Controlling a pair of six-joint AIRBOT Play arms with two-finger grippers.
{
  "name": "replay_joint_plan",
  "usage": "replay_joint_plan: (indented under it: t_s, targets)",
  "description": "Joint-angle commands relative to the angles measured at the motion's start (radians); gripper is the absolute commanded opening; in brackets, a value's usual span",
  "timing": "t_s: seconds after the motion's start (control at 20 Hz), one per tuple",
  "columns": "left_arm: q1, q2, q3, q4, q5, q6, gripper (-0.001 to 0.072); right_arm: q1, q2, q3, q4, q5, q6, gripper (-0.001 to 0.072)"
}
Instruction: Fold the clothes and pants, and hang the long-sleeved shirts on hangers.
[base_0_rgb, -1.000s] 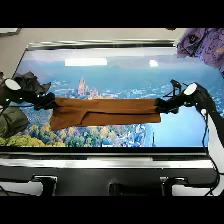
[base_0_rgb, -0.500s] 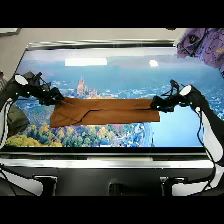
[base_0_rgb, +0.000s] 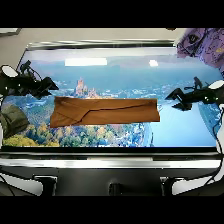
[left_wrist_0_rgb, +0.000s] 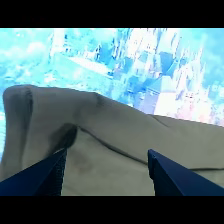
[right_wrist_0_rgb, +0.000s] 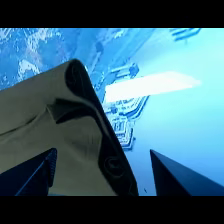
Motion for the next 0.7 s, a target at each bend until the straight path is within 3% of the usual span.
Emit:
replay_joint_plan:
  t_s: [0.0,0.45,0.55,0.6,0.65]
  targets:
    - [-0.013,0.010,0.007,0.002,-0.007,-0.011,0.0575,-0.019,-0.081,0.007,0.105,0.126,-0.110,0.0663]
    - [-0.027,0.010,0.007,0.002,-0.005,-0.010,0.0575,0.116,-0.185,0.001,0.103,0.047,-0.159,0.0643]
    - [-0.027,0.010,0.007,0.002,-0.005,-0.011,0.0576,0.153,-0.183,0.002,0.107,0.021,-0.171,0.0358]
    - [-0.028,0.010,0.007,0.002,-0.005,-0.011,0.0575,0.165,-0.180,0.004,0.113,0.011,-0.171,0.0141]
    - [-0.032,0.010,0.007,-0.002,-0.006,-0.011,0.0571,0.167,-0.171,0.007,0.120,0.011,-0.170,0.0026]
